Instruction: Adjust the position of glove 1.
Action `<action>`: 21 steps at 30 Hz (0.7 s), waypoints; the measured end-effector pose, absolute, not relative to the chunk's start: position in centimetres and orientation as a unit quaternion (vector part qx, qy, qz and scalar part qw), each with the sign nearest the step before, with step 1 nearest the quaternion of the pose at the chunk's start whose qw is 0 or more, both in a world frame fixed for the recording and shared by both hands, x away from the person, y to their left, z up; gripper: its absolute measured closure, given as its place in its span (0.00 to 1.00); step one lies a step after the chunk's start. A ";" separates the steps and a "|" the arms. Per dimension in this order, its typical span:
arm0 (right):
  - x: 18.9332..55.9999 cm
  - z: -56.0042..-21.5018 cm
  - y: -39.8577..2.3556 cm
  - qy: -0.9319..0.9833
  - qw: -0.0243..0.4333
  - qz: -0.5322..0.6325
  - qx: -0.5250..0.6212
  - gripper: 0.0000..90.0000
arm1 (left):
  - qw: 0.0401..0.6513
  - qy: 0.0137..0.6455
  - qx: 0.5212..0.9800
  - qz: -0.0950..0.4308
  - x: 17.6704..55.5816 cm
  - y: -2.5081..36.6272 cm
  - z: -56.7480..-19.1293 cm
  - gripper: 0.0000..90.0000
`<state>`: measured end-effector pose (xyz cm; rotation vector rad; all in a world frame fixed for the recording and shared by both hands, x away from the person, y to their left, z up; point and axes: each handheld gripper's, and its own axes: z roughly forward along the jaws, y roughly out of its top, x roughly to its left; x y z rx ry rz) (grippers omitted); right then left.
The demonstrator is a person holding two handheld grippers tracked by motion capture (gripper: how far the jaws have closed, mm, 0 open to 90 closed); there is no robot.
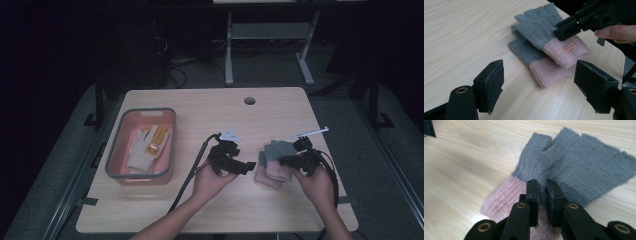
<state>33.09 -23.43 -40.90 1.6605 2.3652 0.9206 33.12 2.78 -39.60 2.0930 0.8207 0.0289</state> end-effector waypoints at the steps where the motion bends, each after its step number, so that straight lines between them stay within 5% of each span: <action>1: 33.3 -41.1 -22.8 0.777 0.046 0.303 0.549 0.90 | 0.430 0.328 0.841 0.011 33.1 2.6 -39.8 0.27; 11: 33.5 -42.0 -21.8 0.769 0.039 0.303 0.561 0.89 | 0.410 0.332 0.849 -0.010 33.3 1.0 -41.5 0.28; 21: 33.3 -42.8 -22.8 0.761 0.029 0.325 0.561 0.66 | 0.377 0.368 0.849 -0.046 34.3 -1.4 -43.9 0.32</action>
